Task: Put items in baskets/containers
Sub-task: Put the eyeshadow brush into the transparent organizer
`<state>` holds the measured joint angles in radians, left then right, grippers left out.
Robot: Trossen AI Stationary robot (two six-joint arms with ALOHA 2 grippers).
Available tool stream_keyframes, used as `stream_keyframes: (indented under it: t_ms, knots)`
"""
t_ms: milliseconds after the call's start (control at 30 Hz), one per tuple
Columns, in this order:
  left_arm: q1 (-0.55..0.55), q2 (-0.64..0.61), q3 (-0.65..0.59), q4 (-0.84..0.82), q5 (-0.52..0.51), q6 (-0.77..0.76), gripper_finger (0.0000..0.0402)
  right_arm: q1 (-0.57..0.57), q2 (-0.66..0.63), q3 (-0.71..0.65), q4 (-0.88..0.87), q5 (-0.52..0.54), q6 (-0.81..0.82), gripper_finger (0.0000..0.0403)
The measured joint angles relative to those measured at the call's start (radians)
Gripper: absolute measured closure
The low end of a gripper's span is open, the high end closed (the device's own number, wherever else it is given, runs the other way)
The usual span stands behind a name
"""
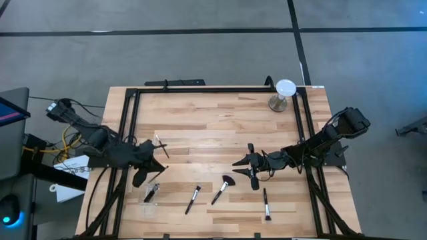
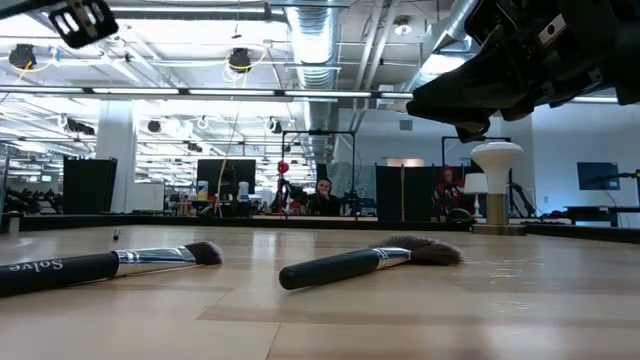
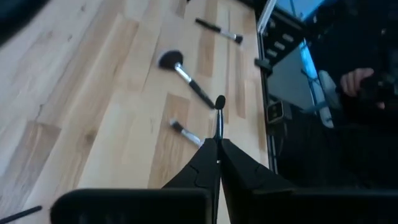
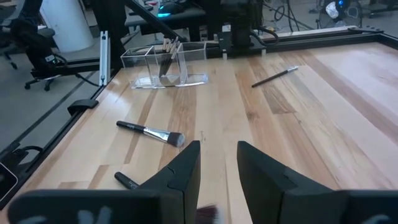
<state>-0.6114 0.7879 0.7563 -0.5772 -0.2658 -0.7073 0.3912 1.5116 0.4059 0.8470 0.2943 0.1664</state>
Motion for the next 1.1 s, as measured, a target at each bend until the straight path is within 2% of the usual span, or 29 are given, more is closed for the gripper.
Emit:
stream_keyframes:
  t_ms: [233, 367, 567, 867, 1100]
  knots:
    - [-0.26, 0.007, 0.0, 0.018, -0.318, -0.118, 0.0396, 0.0, 0.0, 0.0, -0.002, 0.0, 0.003, 0.0305]
    - [-0.393, 0.039, -0.022, 0.021, -0.445, -0.252, 0.0396, 0.0, 0.0, 0.0, -0.002, 0.0, 0.01, 0.0305]
    - [-0.506, 0.108, -0.105, 0.019, -0.513, -0.427, 0.0396, 0.0, 0.0, 0.0, -0.002, 0.0, 0.01, 0.0305]
    - [-0.603, 0.124, -0.152, 0.076, -0.654, -0.437, 0.0396, 0.0, 0.0, 0.0, -0.002, 0.0, 0.01, 0.0305]
    - [-0.613, 0.126, -0.229, 0.188, -0.662, -0.454, 0.0396, 0.0, 0.0, 0.0, -0.002, 0.0, 0.01, 0.0305]
